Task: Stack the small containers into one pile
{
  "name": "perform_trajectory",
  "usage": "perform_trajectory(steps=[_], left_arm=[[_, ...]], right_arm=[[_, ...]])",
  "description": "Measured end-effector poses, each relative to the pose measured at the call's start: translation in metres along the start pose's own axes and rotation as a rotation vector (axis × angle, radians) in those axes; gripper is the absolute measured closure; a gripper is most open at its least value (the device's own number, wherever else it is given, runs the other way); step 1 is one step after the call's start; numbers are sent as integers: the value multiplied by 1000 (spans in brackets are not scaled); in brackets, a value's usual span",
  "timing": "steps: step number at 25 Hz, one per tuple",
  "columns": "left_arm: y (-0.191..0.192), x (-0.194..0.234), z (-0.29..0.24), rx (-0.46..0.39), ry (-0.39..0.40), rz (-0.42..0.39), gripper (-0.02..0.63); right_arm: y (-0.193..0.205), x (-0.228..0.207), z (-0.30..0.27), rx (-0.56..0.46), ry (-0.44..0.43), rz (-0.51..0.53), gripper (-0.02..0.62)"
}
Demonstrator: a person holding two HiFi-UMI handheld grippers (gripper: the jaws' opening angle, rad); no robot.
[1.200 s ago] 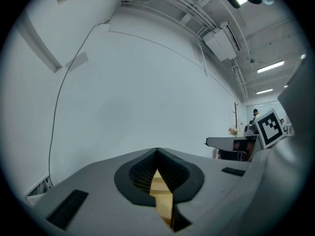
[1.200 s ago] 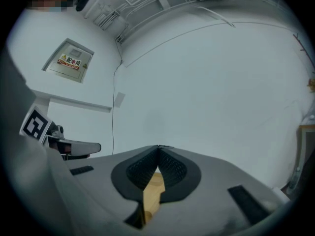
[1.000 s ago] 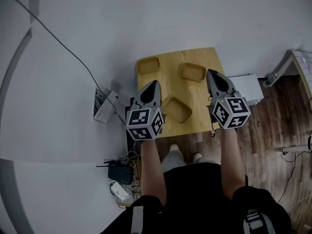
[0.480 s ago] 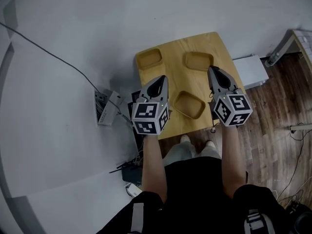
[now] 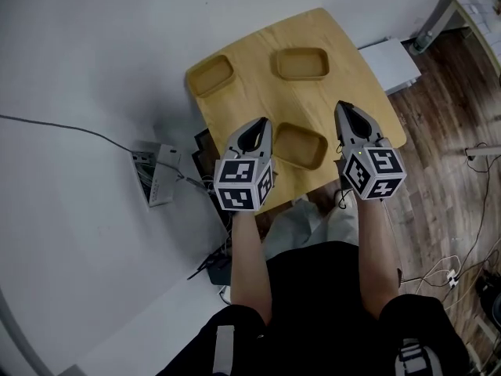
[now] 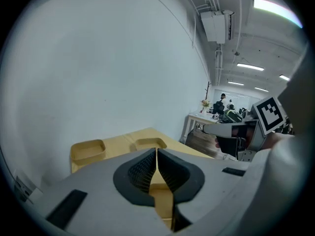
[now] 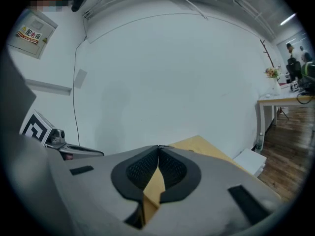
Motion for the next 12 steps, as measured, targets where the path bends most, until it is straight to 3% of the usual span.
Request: perform_trajectory(steps=[5,10,12], left_arm=[[30,-3,-21,53,18,43,583],[58,-6,-33,117,39,35,578],[68,-7,-37,142,51,25,518]], right_arm=[[33,-8,4,79,35,-7,565],[64,-17,10,146,79,-15,554],[74,-21,10,165,97,-22,532]])
Point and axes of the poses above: the fingertips, and each gripper's own axes: z backward along the fingers, x to its left, y out of its underside, the point moved 2 cm from there along z, backward along the fingers, and after that the axes turned 8 degrees about -z, right-handed, at the moved point
